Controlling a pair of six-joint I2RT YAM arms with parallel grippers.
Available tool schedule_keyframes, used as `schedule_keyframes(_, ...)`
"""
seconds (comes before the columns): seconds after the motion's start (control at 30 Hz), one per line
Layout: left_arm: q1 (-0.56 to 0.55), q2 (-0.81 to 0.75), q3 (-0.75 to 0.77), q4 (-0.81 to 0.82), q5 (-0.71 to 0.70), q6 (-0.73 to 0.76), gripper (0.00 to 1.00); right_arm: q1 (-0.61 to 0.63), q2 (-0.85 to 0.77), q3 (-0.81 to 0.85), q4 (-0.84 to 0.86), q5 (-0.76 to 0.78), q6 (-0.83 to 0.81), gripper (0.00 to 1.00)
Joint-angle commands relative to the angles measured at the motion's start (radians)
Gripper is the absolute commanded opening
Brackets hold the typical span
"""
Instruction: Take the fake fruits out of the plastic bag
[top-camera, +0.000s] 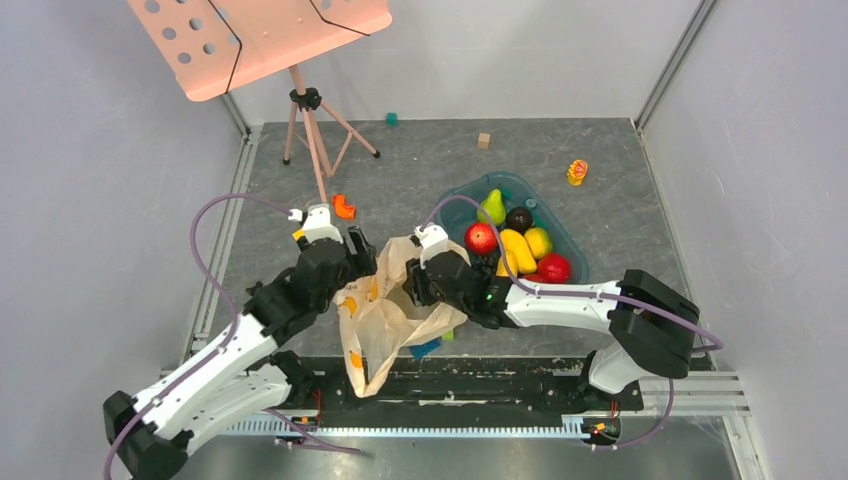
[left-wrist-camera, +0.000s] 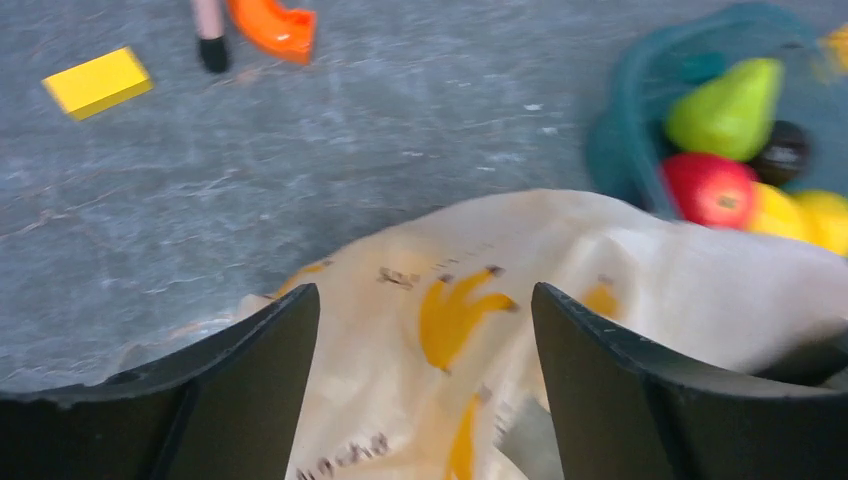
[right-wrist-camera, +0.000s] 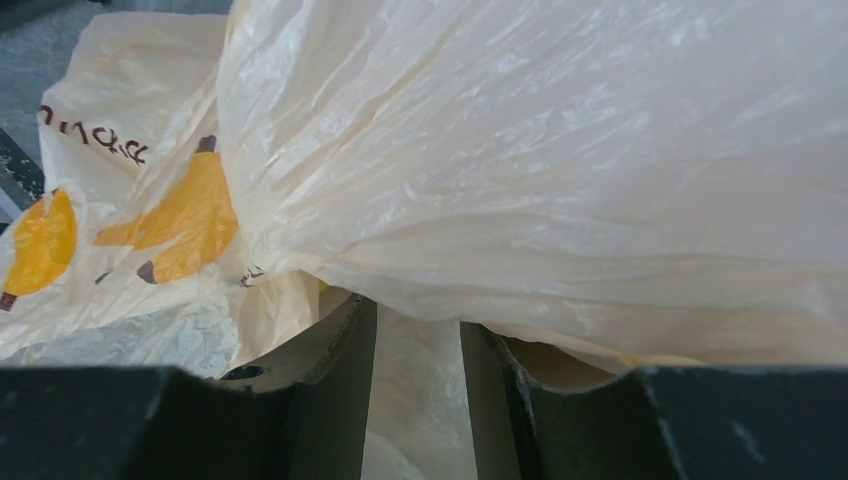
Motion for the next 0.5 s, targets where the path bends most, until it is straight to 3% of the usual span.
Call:
schedule_keyframes(0.0,0.139,0.171,0.016,0.054,0.029,-0.025,0.86,-0.002,-0.017,-0.008,0.071,-0.006,0.018,0.38)
schedule_keyframes(0.17,0.192,0.324,0.0,0.131,0.099,-0.034,0.99,-0.003,-0.04,-0.053,0.1,-0.015,0.016,0.39)
schedule_keyframes(0.47,0.211,0.563,-0.001,0.197,0.137,-0.062,1.0,-0.004,-0.049,-0.081,0.118,-0.021,0.017,0.39)
